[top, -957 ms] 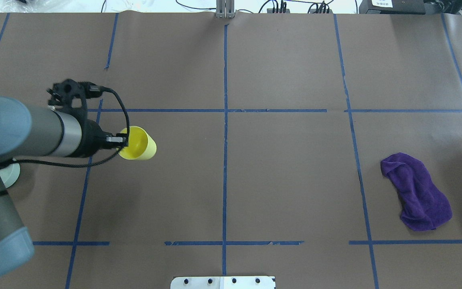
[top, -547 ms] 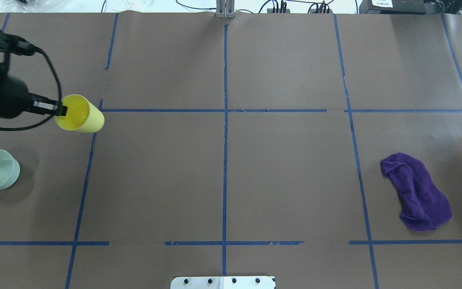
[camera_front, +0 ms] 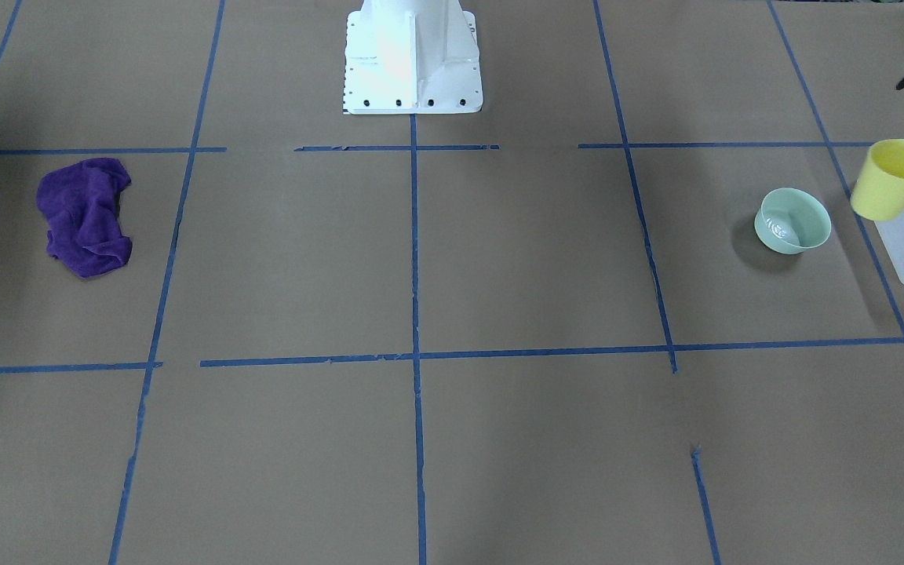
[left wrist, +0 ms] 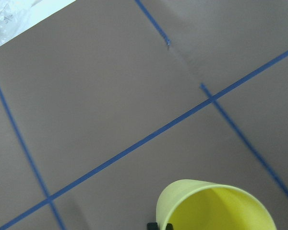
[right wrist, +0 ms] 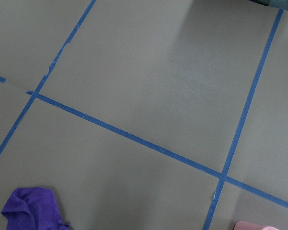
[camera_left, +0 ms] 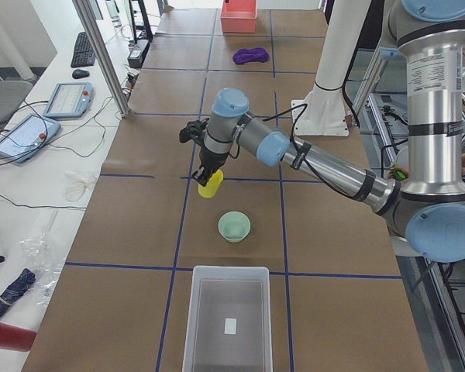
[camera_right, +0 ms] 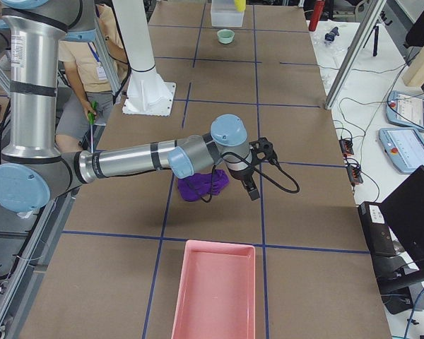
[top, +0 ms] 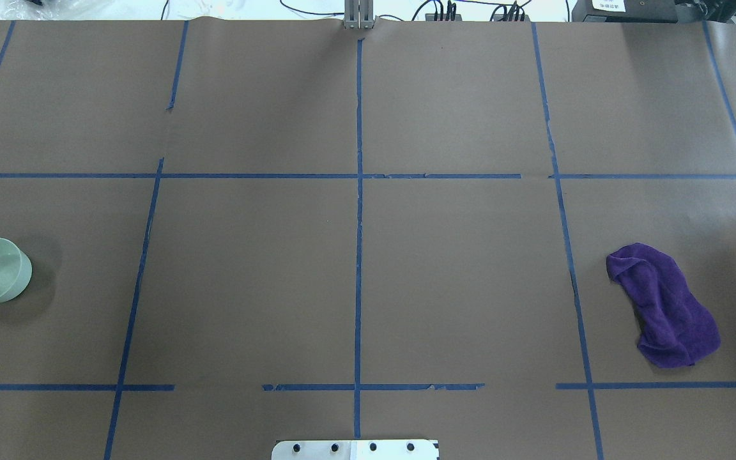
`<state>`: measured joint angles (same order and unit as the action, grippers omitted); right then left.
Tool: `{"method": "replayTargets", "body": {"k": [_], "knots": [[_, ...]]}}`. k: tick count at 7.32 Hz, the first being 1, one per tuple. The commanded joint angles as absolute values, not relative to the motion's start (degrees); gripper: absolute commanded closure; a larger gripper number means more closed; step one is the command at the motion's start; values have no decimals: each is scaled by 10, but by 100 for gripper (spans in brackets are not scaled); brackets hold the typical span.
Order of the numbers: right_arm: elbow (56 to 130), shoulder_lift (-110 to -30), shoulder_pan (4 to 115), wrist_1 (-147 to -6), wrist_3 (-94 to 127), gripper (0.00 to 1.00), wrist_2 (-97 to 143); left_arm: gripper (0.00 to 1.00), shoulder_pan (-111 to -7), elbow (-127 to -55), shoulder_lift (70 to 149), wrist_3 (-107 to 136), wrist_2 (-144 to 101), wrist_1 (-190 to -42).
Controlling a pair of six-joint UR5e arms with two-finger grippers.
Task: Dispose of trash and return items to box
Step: 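Lower the yellow cup into the clear bin and open the left gripper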
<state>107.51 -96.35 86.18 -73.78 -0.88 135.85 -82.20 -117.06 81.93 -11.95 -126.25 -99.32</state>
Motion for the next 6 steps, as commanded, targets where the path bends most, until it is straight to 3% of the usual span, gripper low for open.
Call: {"method": "replayTargets", "body": {"k": [1, 4, 6], "knots": [[1075, -964, 861, -737, -9, 0, 1360, 100, -935, -1067, 809, -314, -1281, -996], [1075, -964, 860, -737, -8, 0, 1360, 100, -944, -973, 779, -345, -1284, -1103], [1071, -965, 861, -738, -7, 0, 1359, 100, -944, -951, 745, -331, -1337, -1142]]}}
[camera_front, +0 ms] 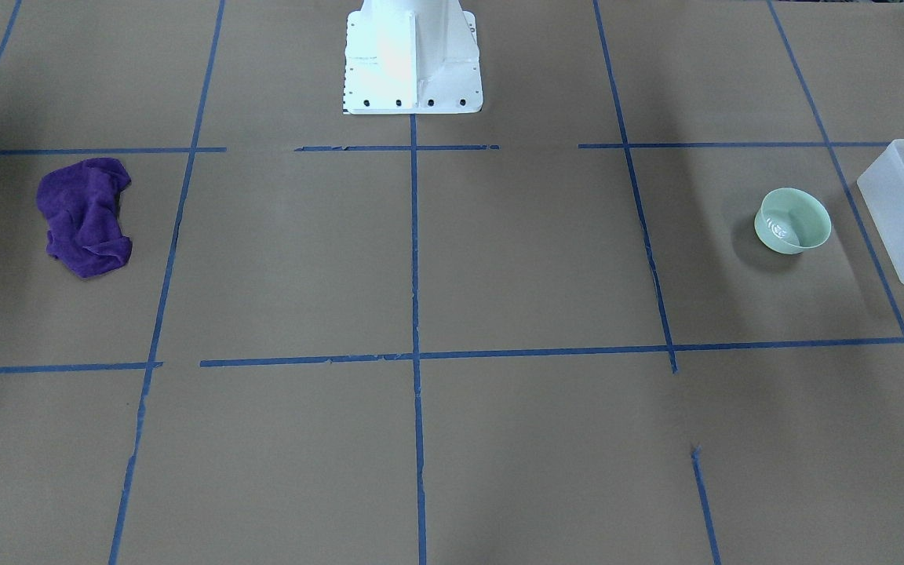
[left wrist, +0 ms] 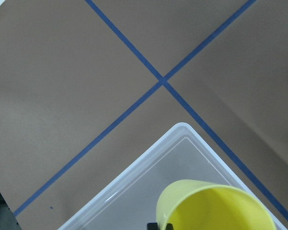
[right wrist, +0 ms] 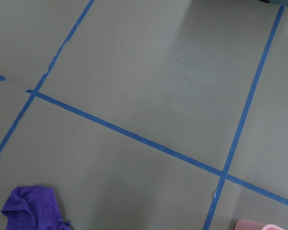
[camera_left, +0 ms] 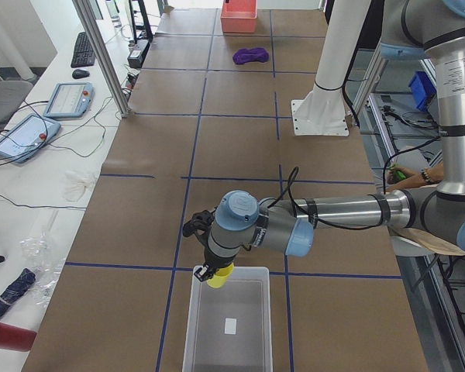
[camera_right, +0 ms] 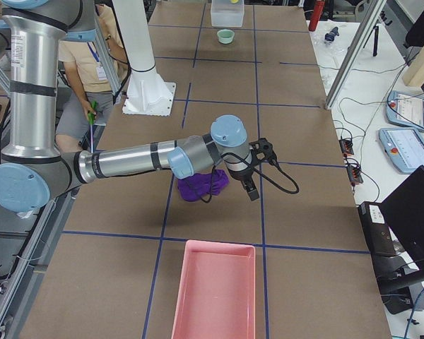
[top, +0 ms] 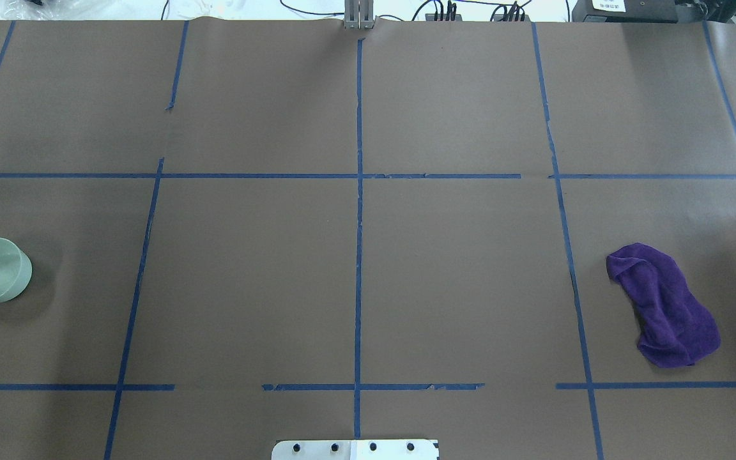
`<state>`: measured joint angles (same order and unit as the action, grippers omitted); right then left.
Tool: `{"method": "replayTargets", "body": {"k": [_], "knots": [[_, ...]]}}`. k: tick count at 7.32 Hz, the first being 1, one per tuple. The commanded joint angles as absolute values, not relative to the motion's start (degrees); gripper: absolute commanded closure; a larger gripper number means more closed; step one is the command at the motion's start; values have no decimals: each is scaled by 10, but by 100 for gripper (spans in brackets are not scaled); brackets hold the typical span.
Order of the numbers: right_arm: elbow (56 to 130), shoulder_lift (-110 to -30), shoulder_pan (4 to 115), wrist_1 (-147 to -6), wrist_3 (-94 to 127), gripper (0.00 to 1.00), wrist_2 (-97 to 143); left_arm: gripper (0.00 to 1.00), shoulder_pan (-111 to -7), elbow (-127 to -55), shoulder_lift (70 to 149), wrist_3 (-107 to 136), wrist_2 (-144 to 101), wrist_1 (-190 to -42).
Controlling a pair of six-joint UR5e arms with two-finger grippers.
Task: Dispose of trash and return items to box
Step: 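Lower the yellow cup into the clear bin and open the left gripper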
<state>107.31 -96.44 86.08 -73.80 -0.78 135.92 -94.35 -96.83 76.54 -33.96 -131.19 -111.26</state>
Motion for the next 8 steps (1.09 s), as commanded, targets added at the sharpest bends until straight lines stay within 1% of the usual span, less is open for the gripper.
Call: {"method": "replayTargets", "body": {"k": [1, 2, 3, 5, 6, 7, 8], "knots": [[1067, -965, 860, -738, -7, 0, 1358, 100, -941, -927, 726, -324, -1360, -1184], [1067, -965, 860, -738, -7, 0, 1358, 100, -940, -894, 724, -323, -1366, -1213], [1067, -967, 860, -738, -7, 0, 1359, 100, -938, -877, 722, -324, -1367, -1221], [1067, -969, 860, -737, -7, 0, 1360, 100, -923, -873, 714, -327, -1377, -1221], [1067, -969, 860, -737, -7, 0, 1360, 90, -911, -873, 714, -327, -1383, -1222], [1067, -969, 861, -737, -7, 0, 1360, 72, -901, -874, 714, -327, -1398, -1223], [1067, -969, 861, -737, -6, 0, 1361, 63, -901, -874, 714, -328, -1399, -1225]]}}
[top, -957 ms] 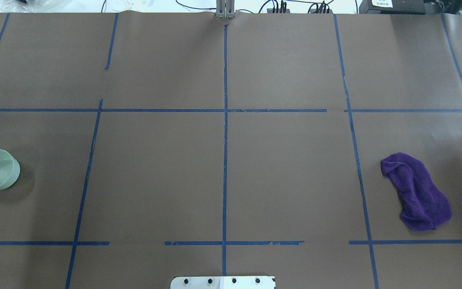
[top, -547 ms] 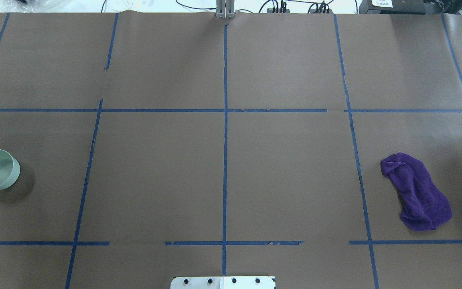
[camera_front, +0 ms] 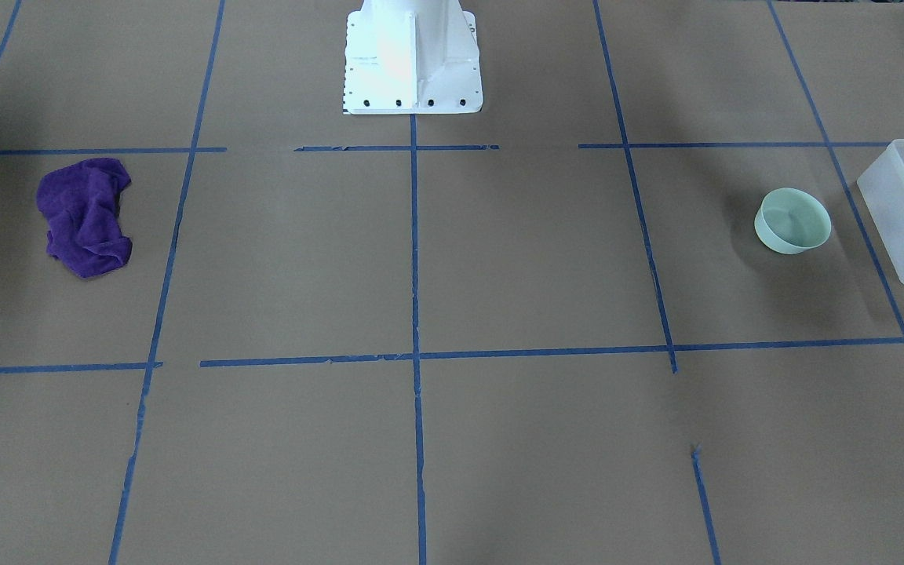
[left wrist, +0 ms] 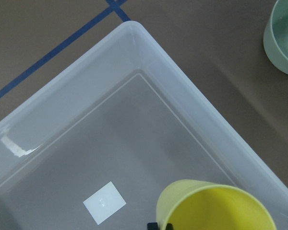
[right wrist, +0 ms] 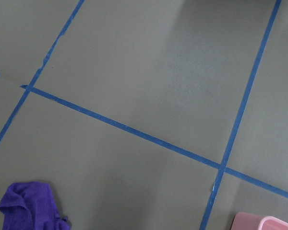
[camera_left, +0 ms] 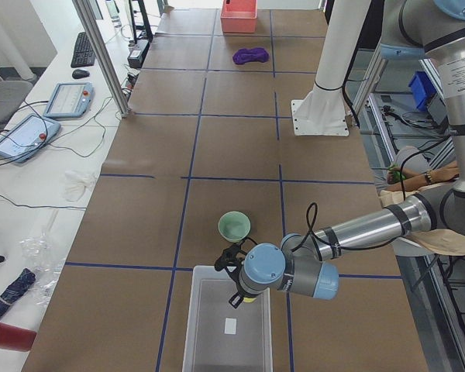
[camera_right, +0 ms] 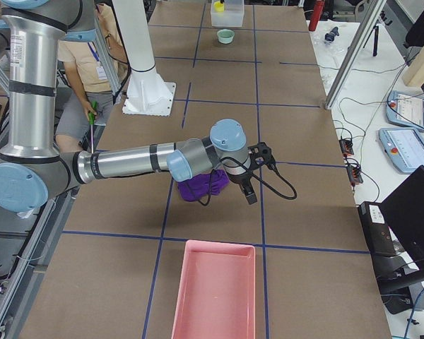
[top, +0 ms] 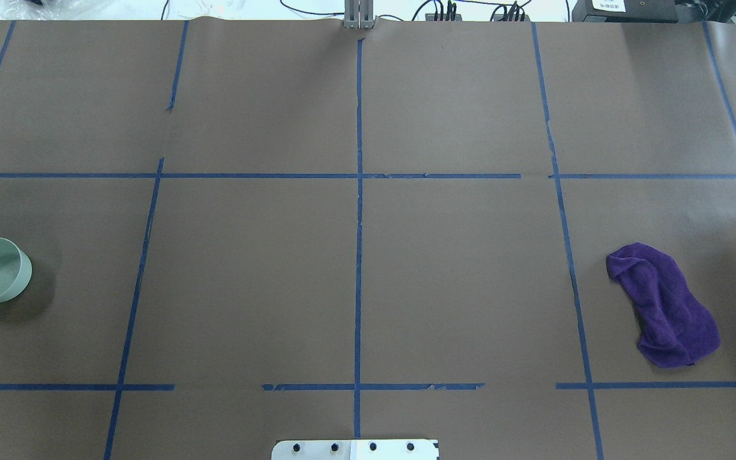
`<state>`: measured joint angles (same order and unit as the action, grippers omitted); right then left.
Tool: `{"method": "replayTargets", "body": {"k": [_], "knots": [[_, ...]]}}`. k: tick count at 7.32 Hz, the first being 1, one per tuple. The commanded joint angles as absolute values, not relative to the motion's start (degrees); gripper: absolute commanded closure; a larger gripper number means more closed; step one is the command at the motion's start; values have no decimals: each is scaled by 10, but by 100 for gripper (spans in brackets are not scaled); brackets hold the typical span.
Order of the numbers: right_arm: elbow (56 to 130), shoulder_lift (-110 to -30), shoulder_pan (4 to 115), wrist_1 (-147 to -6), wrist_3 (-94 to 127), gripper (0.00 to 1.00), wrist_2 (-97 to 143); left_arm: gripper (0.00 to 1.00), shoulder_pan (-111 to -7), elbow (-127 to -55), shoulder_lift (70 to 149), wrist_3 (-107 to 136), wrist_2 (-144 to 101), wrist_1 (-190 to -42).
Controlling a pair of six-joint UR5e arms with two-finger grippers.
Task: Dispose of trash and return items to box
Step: 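Lower the yellow cup into the clear bin and open the left gripper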
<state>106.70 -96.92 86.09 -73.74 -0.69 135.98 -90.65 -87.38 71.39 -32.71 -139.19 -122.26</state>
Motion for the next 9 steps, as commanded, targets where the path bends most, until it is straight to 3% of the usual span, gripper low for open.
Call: {"method": "replayTargets", "body": {"k": [1, 3, 4, 5, 8, 9], "knots": [[1067, -969, 860, -737, -6, 0, 1360, 58, -900, -873, 714, -326, -1398, -1238], [1067, -969, 860, -737, -5, 0, 1361, 53, -900, -873, 714, -322, -1398, -1251], [1069, -969, 860, -737, 3, 0, 1361, 36, -900, -881, 716, -292, -1398, -1265], [1078, -966, 860, -736, 45, 0, 1365, 2, -901, -915, 722, -234, -1392, -1273], [1145, -970, 740, -732, 204, 0, 1340, 0, -902, -940, 806, -190, -1390, -1218], [1145, -990, 680, -670, 280, 0, 1306, 0, -902, -939, 833, -190, -1390, -1198]]}}
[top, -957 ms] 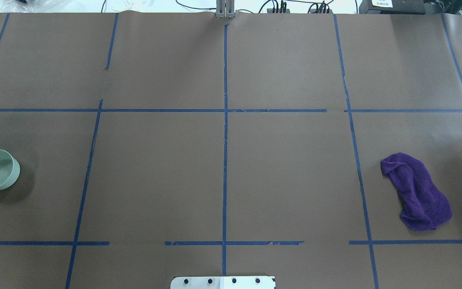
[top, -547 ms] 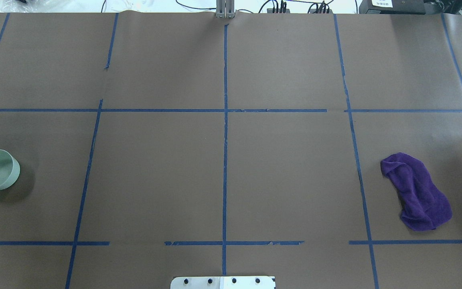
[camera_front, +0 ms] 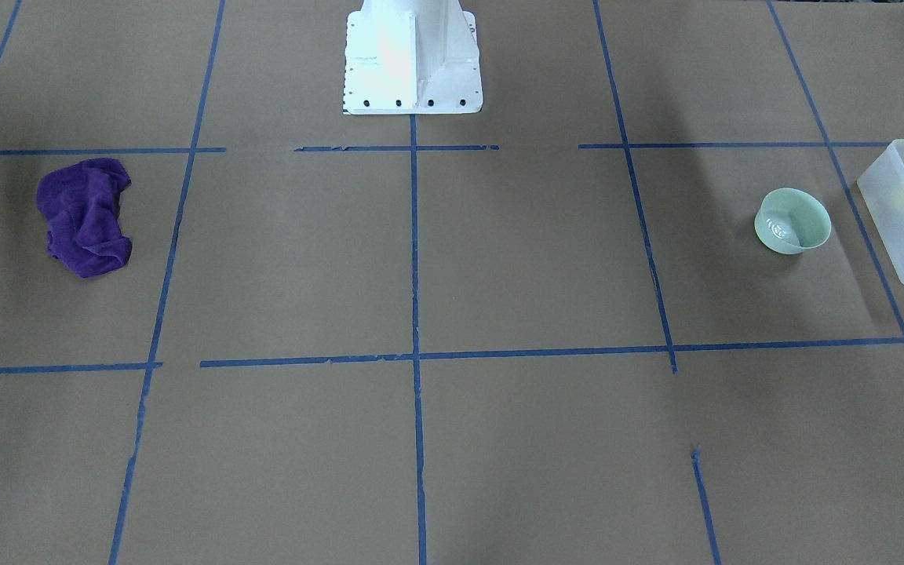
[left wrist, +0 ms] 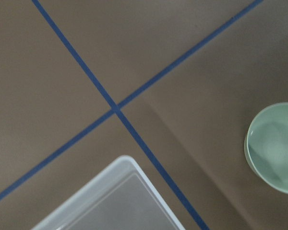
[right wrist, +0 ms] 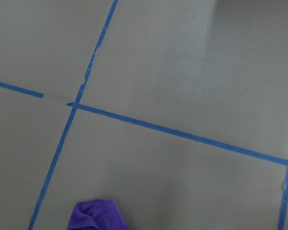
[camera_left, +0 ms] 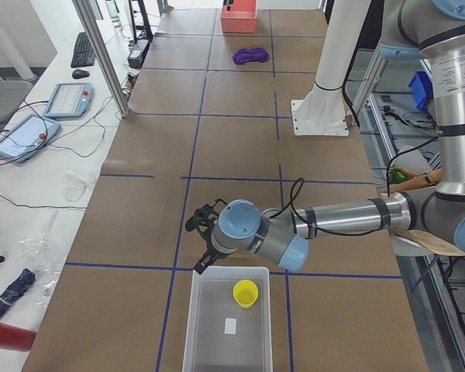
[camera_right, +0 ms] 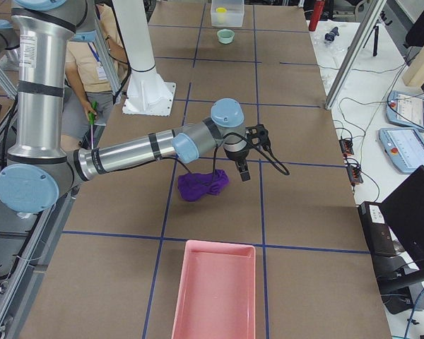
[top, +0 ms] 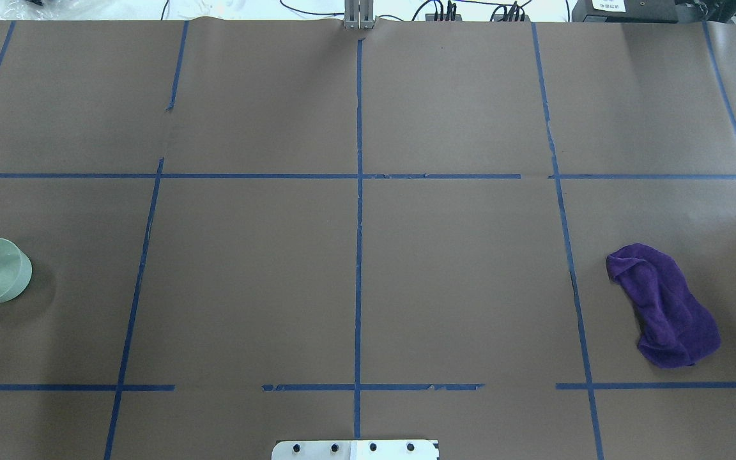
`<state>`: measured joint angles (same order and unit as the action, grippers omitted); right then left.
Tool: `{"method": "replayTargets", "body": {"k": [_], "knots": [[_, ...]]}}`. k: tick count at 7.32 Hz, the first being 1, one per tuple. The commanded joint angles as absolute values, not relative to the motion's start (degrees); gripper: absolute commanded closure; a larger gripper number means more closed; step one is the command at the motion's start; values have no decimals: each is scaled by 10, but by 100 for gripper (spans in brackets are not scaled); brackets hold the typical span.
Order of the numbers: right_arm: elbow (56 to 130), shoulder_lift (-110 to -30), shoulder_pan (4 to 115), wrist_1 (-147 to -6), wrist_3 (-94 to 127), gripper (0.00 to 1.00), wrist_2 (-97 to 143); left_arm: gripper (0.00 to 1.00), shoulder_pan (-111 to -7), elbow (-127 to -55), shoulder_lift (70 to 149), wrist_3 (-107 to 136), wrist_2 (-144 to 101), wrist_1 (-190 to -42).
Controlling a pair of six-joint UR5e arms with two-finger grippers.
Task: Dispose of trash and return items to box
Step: 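Reach the right gripper to the purple cloth and grasp it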
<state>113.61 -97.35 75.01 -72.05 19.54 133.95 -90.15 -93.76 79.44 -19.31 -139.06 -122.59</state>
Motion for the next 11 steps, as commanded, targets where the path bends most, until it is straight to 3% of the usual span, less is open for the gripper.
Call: {"method": "replayTargets", "body": {"k": [1, 4, 7, 8, 9, 10, 11], "knots": [[1143, -1027, 605, -566, 375, 0, 1233, 0, -902, -940, 857, -190, -1390, -1183], [1078, -1052, 471, -486, 419, 1, 1119, 0, -902, -940, 877, -190, -1391, -1182], [1027, -1051, 424, -420, 419, 1, 1090, 0, -903, -944, 881, -189, -1391, -1182], [1027, -1051, 414, -420, 417, 21, 1089, 0, -903, -945, 881, -189, -1391, -1182], [1026, -1051, 413, -421, 413, 81, 1089, 0, -903, -945, 881, -189, -1391, -1182], [1027, -1050, 414, -420, 411, 100, 1089, 0, -904, -947, 880, -189, -1391, -1182], [1029, -1051, 415, -421, 410, 100, 1089, 0, -905, -949, 879, -189, -1391, -1182]]}}
